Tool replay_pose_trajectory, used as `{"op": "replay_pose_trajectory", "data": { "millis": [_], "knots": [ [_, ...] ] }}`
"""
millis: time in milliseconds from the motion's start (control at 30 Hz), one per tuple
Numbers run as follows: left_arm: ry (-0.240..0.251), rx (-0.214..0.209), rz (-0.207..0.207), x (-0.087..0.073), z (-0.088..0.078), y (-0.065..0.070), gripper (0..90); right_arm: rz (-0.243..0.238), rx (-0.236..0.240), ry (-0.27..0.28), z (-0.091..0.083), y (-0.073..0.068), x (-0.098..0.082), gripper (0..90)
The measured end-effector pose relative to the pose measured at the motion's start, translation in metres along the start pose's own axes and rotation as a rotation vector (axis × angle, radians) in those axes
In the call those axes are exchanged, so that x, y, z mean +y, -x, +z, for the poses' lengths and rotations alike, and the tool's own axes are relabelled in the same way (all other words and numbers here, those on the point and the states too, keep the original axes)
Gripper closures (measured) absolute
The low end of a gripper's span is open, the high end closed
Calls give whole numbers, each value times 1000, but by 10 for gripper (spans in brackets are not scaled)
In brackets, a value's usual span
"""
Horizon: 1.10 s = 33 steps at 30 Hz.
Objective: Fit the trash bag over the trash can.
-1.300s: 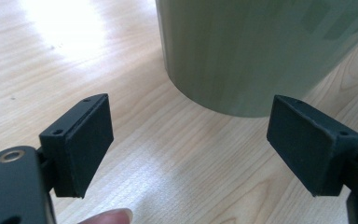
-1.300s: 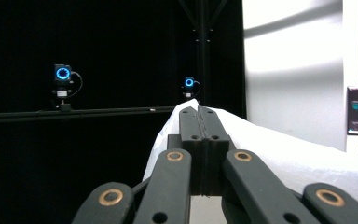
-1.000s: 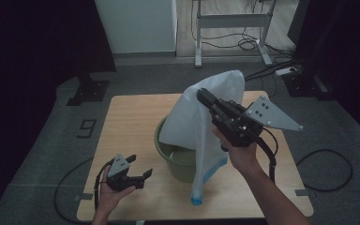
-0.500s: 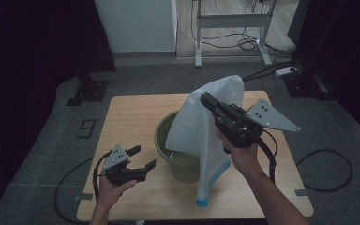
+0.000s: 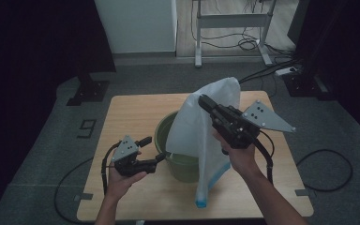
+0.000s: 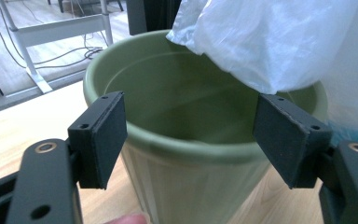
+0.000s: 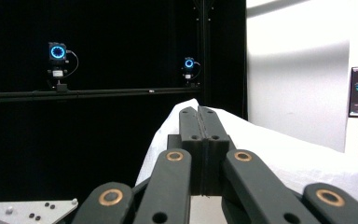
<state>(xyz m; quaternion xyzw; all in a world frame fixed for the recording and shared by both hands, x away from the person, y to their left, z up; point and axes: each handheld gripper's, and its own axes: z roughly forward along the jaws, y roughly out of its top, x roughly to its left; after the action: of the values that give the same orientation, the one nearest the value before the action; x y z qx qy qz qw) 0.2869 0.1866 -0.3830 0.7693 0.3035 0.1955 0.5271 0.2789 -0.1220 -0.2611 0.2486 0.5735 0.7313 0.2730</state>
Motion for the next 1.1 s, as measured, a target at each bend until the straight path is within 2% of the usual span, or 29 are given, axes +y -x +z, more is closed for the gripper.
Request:
{"op": "replay_pose_trajectory", "data": {
  "millis": [100,200,233,467,667,767,867,1033,1067,1100],
  "knots": [
    [5,0,5,7,2,3,271,1,-2,0,0,1,0,894],
    [8,-13,20,12,3,6,271,-1,-4,-4,-1,1,-1,894],
    [11,-30,28,13,2,8,270,-1,-5,-3,-1,1,-1,894],
    [16,-64,57,11,-6,15,257,1,-13,-6,-4,3,0,894],
    [30,-83,63,8,-16,16,244,6,-18,-4,-6,5,0,894],
    [43,-85,66,14,-14,15,245,4,-14,-6,-5,4,-1,894],
    [49,-87,84,27,-3,15,264,4,-11,-8,-5,3,-1,894],
    [62,-98,85,37,10,12,299,14,-8,-7,-5,4,-2,894],
    [73,-112,77,40,16,9,351,18,-6,-8,-6,4,-2,894],
    [89,-104,77,41,18,9,394,19,-7,-9,-6,5,-2,894]
  ]
}}
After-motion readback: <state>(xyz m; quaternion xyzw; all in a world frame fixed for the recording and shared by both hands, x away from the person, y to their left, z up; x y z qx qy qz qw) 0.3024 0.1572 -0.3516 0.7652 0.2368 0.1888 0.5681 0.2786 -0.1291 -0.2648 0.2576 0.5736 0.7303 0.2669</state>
